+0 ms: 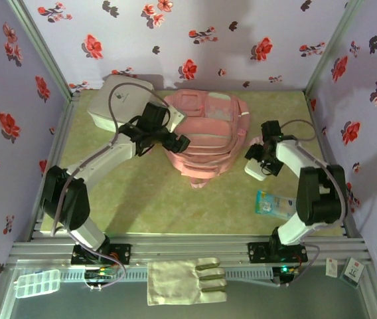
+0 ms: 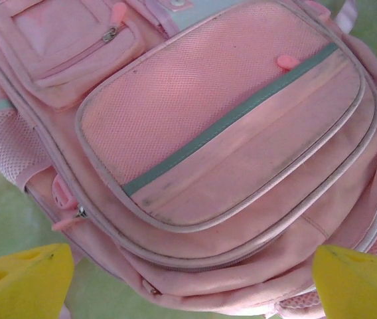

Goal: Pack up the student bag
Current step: Pick up the pencil case from the middle-right of the table, then open the student bag at the top-center of the table.

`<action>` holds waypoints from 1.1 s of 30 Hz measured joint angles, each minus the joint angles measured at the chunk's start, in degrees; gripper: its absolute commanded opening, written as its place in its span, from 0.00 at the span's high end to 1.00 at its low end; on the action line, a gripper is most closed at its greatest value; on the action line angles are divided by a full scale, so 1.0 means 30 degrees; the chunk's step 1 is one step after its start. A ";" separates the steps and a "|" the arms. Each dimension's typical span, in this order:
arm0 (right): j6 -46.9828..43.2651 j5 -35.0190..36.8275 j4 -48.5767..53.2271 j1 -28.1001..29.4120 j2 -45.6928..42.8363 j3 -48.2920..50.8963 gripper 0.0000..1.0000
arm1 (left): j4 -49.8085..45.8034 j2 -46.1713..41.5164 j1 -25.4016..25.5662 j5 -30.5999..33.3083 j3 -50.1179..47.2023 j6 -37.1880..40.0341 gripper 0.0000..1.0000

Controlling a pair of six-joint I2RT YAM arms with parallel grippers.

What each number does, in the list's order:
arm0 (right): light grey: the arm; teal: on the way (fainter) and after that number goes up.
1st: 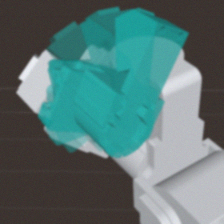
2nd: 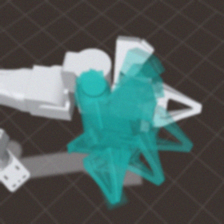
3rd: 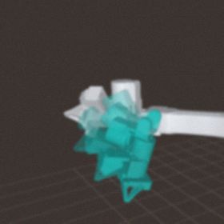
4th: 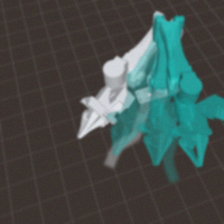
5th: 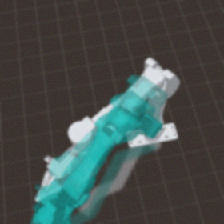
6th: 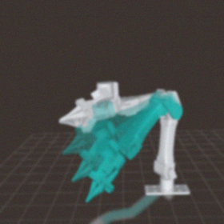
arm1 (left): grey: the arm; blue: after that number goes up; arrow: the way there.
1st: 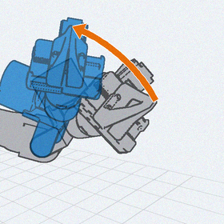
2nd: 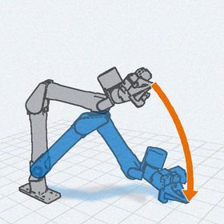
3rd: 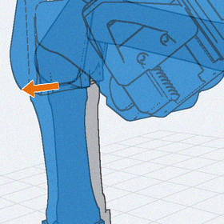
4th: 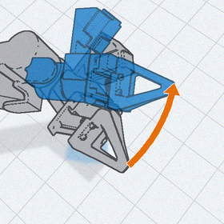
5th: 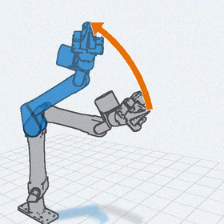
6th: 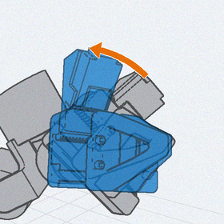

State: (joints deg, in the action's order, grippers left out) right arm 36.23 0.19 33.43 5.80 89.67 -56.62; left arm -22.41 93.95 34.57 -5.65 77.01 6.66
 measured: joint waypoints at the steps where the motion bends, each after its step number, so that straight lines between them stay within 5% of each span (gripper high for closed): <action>1: 0.0000 0.0007 -0.0007 0.0000 -0.0699 0.0080 0.16 | -0.0131 0.0189 0.0000 -0.0007 0.0153 0.0350 0.08; 7: -0.0080 -0.0342 0.0073 0.0000 -0.3985 0.0532 0.16 | -0.0845 0.1027 0.0423 -0.0160 0.0816 0.2674 0.08; 14: -0.0721 -0.2040 0.0714 0.0000 -0.6324 0.1027 0.17 | -0.2251 0.3672 0.1413 -0.0364 0.3191 0.5923 0.20; 33: -0.1071 -0.3891 0.1392 0.0073 -0.7672 0.1435 0.18 | -0.6623 0.9887 0.1858 -0.1872 1.0214 1.0877 0.40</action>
State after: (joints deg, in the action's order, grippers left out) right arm 33.01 -11.49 37.60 6.02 66.65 -52.31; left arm -42.28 123.61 40.14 -11.27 107.66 39.29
